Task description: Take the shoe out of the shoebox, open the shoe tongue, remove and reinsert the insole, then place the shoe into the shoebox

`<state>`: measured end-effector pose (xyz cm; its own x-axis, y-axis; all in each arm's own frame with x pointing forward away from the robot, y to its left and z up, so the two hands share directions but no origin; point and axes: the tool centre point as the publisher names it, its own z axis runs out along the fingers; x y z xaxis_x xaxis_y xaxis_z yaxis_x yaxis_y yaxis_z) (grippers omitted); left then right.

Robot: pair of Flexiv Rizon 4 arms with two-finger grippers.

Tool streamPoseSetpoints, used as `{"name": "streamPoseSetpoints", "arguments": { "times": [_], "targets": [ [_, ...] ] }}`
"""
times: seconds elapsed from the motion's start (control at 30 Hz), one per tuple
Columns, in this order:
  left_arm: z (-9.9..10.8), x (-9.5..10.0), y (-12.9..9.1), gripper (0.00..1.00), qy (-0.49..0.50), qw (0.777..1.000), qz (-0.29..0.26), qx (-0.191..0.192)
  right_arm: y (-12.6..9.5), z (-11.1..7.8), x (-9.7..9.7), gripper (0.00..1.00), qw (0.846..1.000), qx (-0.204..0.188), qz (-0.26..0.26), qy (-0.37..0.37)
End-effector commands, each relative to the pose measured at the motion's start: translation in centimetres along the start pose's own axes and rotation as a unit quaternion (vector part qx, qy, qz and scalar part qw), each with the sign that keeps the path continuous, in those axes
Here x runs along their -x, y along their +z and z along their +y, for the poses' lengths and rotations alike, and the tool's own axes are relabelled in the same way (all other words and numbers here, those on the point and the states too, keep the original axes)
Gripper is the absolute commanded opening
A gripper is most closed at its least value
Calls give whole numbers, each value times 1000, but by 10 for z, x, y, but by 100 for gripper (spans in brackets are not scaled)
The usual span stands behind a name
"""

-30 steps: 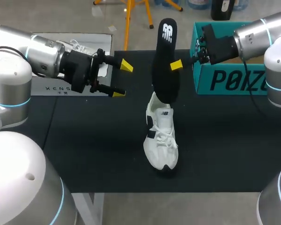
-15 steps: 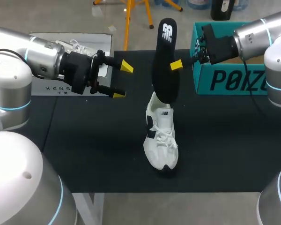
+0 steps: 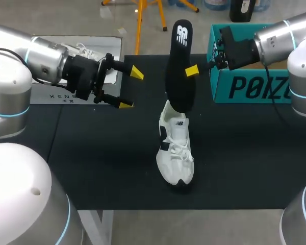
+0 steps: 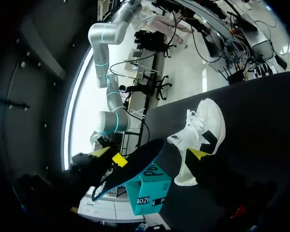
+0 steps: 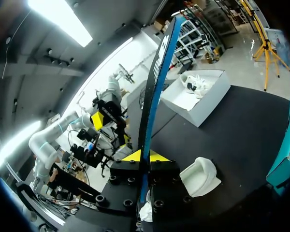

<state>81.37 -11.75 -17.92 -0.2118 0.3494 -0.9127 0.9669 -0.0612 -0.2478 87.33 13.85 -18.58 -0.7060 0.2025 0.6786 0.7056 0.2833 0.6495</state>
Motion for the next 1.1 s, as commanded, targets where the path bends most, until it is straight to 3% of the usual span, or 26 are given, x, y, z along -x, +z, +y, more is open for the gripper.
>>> {"name": "streamPoseSetpoints", "arguments": {
  "times": [0.03,0.2,0.23,0.3,0.33,0.4,0.47,1.07,1.1],
  "targets": [
    [-22,6,-25,100,-125,988,88,31,1,1,0,0,1000,-1,0,0],
    [-41,-2,-35,100,-251,957,118,81,1,1,0,0,1000,-1,0,0],
    [-44,-6,-34,100,-274,945,150,96,1,1,0,0,1000,-1,0,0],
    [-51,-13,-35,100,-299,939,133,107,1,1,0,0,1000,-1,0,0],
    [-52,-21,-36,100,-337,916,164,145,1,1,0,0,1000,-1,0,0],
    [-58,-30,-39,100,-346,916,142,146,1,1,0,0,1000,-1,0,0],
    [-58,-42,-45,100,-394,881,170,199,1,1,0,0,1000,-1,0,0],
    [-57,-44,-48,100,-391,884,156,201,1,1,0,0,1000,-1,0,0],
    [-55,-39,-44,100,-402,864,186,239,1,1,0,0,1000,-1,0,0]
  ]
}}
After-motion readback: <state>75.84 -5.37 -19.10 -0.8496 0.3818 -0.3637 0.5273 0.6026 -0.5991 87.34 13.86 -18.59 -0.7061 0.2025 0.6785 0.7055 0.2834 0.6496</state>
